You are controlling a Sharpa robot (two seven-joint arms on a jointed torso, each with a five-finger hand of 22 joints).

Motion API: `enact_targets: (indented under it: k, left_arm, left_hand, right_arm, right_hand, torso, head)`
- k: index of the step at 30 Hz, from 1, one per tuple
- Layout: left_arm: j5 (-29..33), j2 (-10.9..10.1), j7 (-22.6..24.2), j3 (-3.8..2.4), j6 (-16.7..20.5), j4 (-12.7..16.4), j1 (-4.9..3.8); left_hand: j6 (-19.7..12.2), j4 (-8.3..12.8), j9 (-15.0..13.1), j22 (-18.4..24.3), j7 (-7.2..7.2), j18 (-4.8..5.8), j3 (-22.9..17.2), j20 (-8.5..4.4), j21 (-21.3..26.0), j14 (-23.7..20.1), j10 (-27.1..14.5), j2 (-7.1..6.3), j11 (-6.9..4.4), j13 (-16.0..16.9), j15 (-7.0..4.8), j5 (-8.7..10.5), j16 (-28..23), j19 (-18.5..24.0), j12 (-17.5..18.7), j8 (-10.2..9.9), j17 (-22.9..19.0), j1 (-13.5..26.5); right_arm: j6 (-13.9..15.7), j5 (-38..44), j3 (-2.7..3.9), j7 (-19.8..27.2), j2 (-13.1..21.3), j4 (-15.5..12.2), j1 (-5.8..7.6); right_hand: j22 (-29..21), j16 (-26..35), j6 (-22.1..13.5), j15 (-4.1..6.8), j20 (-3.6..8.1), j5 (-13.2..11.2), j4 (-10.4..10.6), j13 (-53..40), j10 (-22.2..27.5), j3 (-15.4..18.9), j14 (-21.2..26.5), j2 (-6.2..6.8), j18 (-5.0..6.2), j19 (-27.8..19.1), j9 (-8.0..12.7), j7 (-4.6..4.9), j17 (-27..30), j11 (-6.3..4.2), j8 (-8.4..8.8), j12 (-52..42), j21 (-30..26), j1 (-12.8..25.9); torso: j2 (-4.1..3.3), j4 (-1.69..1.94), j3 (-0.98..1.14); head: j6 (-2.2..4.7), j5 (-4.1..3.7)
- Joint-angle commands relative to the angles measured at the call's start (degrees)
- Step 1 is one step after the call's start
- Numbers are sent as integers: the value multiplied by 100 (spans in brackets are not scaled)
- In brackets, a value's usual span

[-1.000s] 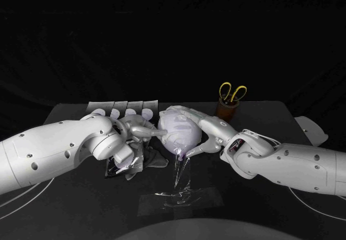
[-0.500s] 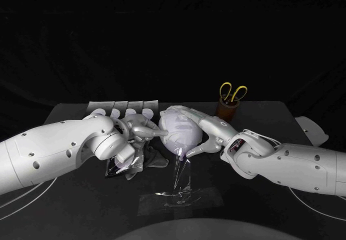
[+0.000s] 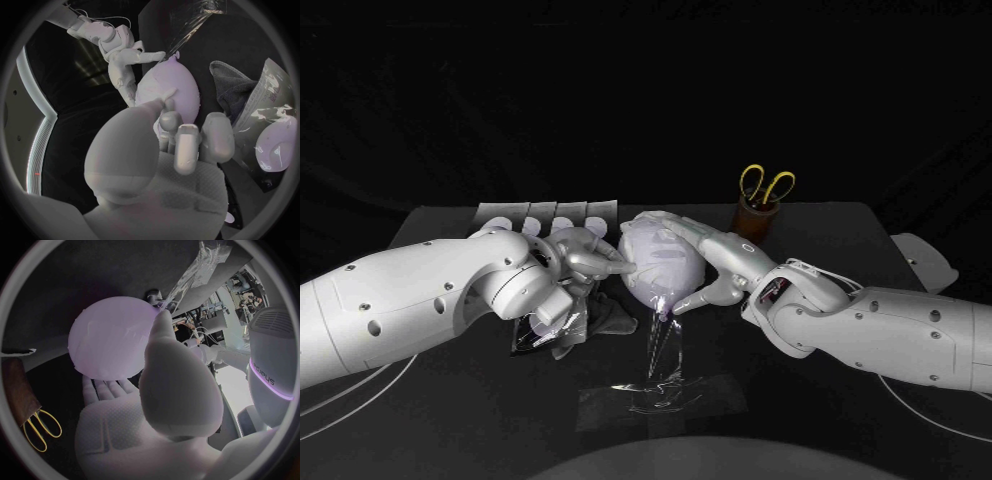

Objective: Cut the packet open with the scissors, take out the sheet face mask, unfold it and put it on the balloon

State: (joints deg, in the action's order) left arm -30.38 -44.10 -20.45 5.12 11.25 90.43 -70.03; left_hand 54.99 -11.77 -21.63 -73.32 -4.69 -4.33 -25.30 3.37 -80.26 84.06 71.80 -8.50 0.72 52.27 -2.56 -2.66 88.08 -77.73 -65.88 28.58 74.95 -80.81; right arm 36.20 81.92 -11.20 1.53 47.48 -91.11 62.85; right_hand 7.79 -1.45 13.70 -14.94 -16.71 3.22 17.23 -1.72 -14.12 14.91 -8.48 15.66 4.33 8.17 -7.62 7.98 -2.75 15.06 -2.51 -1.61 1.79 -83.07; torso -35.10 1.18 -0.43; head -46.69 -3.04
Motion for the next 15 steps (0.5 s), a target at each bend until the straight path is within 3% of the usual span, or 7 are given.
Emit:
enact_targets:
  k: [1, 6, 15]
  left_arm:
    - [113, 25, 124, -8, 28, 20, -3]
    - [117, 26, 117, -8, 52, 13, -3]
    - [183, -11, 131, -7, 169, 3, -3]
  left_hand:
    - [75, 175, -5, -21, 18, 30, -144, -18, -26, 486, 29, 68, -53, 25, -57, -22, 31, -32, -37, 8, 1100, -211]
    - [68, 411, -67, -61, -36, 40, -482, -37, -51, 493, 78, 117, -24, 42, -41, -21, 41, -57, -14, 80, 1123, -329]
    - [-24, 646, -303, -118, -43, 49, -1094, -26, -86, 494, 189, 25, -18, 97, -31, -20, 42, -86, -16, 307, 1125, -9]
  right_arm:
    - [-235, 33, -20, -20, -16, -5, -26]
    - [-236, 33, -20, -22, -16, -5, -26]
    - [-237, 33, -20, -25, -11, -6, -26]
  right_hand:
    - [-6, 9, 54, -30, -19, 19, 13, -5, -16, 7, 12, 1, 1, 24, -6, 906, 7, 32, -30, -12, -2, 23]
    - [-6, 9, 54, -30, -19, 19, 13, -5, -16, 7, 12, 1, 1, 24, -6, 906, 7, 32, -30, -12, -2, 23]
    - [-6, 9, 54, -30, -19, 19, 13, -5, -16, 7, 12, 1, 1, 24, -6, 906, 7, 32, -30, -12, -2, 23]
  torso:
    - [-2, 3, 1]
    - [1, 0, 0]
    - [-1, 4, -1]
  head:
    - [-1, 1]
    - [-2, 6]
    - [4, 11]
